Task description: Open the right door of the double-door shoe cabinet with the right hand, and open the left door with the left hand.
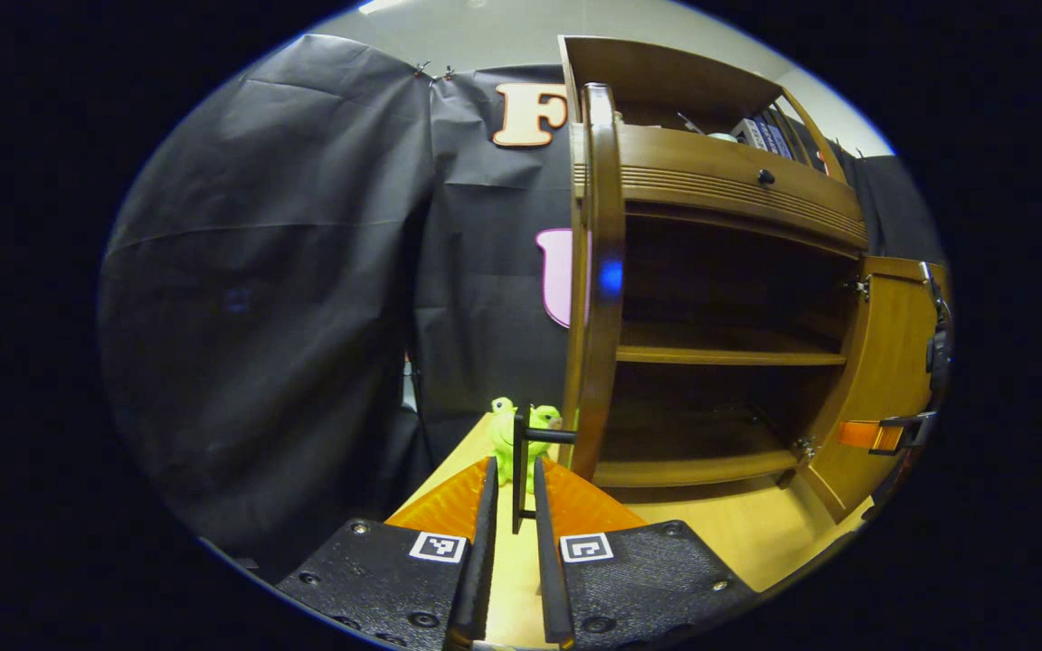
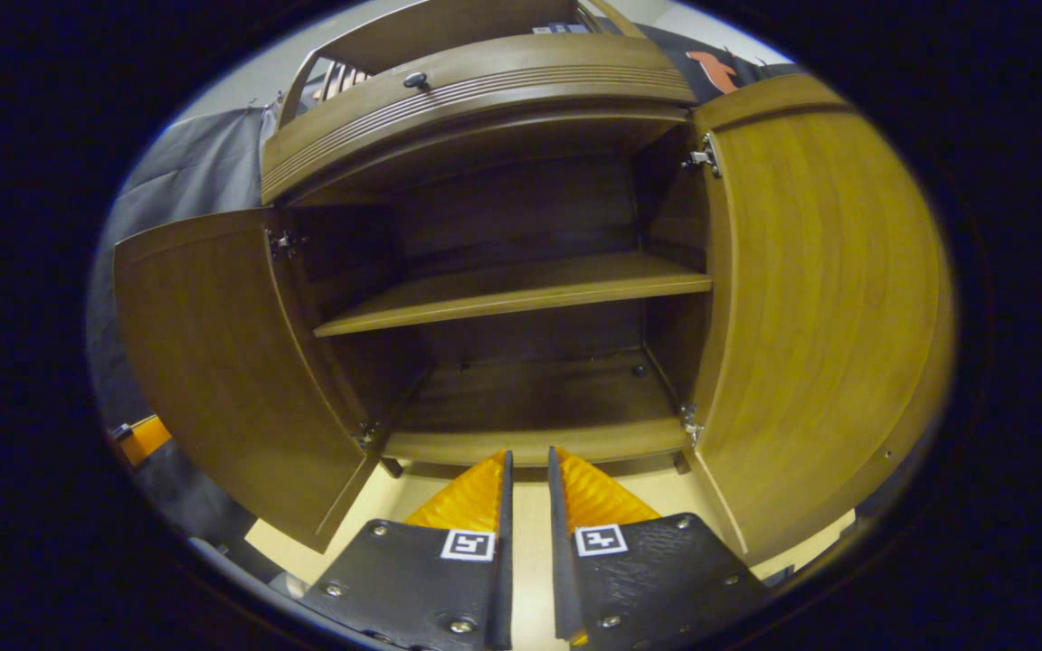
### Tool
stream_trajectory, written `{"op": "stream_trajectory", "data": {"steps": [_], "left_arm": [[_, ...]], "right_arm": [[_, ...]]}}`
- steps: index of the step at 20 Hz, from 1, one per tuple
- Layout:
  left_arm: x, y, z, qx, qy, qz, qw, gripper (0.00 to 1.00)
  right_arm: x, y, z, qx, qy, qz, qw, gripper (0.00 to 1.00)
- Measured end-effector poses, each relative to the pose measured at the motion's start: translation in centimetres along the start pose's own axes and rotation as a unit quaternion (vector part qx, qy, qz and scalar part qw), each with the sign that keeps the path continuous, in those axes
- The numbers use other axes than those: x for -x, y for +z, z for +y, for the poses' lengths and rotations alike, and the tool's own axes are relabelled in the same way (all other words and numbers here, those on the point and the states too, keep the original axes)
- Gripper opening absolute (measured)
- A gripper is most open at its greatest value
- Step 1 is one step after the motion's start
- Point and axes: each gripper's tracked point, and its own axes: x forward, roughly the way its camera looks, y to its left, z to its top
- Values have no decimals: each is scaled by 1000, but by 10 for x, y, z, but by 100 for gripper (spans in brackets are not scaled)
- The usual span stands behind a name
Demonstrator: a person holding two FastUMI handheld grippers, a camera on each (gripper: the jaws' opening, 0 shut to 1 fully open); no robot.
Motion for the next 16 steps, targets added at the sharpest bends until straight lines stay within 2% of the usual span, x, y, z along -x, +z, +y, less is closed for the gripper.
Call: {"op": "stream_trajectory", "data": {"steps": [2, 3, 4, 5, 8, 11, 12, 13, 16], "left_arm": [[7, 5, 7, 5, 8, -1, 1000, 25], [11, 7, 8, 11, 6, -2, 1000, 17], [14, 7, 8, 16, 4, -3, 1000, 18], [18, 8, 8, 15, 0, -3, 1000, 25], [22, 9, 3, -3, -7, -7, 1000, 25], [32, 31, -9, -5, -26, -26, 999, 25], [35, 37, -14, -2, -34, -33, 999, 22], [36, 45, -21, 1, -43, -41, 998, 25], [37, 63, -43, 5, -73, -63, 995, 25]], "right_arm": [[-3, 0, 7, -2, 5, 0, 1000, 18], [-5, 0, 11, -3, 7, -1, 1000, 18], [-6, 0, 16, -2, 9, -1, 1000, 18], [-8, 0, 21, 0, 12, -2, 1000, 18], [-7, 3, 29, 5, 15, -6, 1000, 18], [-2, 8, 33, 7, 16, -12, 1000, 18], [1, 12, 33, 7, 16, -16, 1000, 18], [4, 15, 30, 7, 13, -22, 1000, 18], [17, 34, 23, 8, 2, -44, 999, 18]]}}
